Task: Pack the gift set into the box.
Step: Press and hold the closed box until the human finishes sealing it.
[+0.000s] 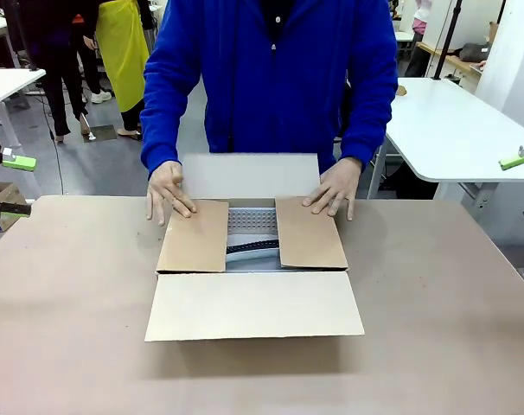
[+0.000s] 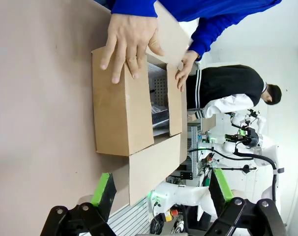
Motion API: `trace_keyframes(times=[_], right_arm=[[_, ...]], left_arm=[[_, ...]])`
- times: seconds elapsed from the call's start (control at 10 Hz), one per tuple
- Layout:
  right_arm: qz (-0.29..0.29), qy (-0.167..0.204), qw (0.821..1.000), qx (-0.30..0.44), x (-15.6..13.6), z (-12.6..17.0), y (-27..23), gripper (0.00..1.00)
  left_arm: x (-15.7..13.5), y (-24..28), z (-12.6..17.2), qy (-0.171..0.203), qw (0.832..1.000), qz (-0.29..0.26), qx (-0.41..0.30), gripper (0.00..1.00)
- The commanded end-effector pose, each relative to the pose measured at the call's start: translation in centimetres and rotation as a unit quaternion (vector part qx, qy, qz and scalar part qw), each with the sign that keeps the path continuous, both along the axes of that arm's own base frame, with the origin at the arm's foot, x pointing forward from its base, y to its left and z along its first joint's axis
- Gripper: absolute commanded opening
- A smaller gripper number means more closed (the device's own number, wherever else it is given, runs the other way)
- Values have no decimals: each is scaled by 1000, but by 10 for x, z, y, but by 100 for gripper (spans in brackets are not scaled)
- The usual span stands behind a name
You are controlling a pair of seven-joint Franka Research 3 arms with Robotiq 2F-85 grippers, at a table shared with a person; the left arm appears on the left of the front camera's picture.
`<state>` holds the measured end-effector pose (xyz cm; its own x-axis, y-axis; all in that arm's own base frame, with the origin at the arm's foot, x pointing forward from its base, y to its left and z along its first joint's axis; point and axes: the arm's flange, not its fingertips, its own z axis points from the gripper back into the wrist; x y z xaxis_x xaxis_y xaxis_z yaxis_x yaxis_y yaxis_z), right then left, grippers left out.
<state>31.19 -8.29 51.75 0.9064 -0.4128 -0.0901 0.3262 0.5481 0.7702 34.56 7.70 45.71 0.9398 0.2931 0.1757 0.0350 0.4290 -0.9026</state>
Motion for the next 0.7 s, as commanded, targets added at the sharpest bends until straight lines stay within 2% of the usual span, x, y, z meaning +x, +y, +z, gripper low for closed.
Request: trace_keyframes(times=[0.0, 0.6], right_arm=[[1, -3, 1000, 6, -1, 0, -1, 100], [1, -3, 1000, 6, -1, 0, -1, 100]], left_arm=[[-5, -1, 0, 2, 1000, -5, 1, 100], [-5, -1, 0, 2, 1000, -5, 1, 100]])
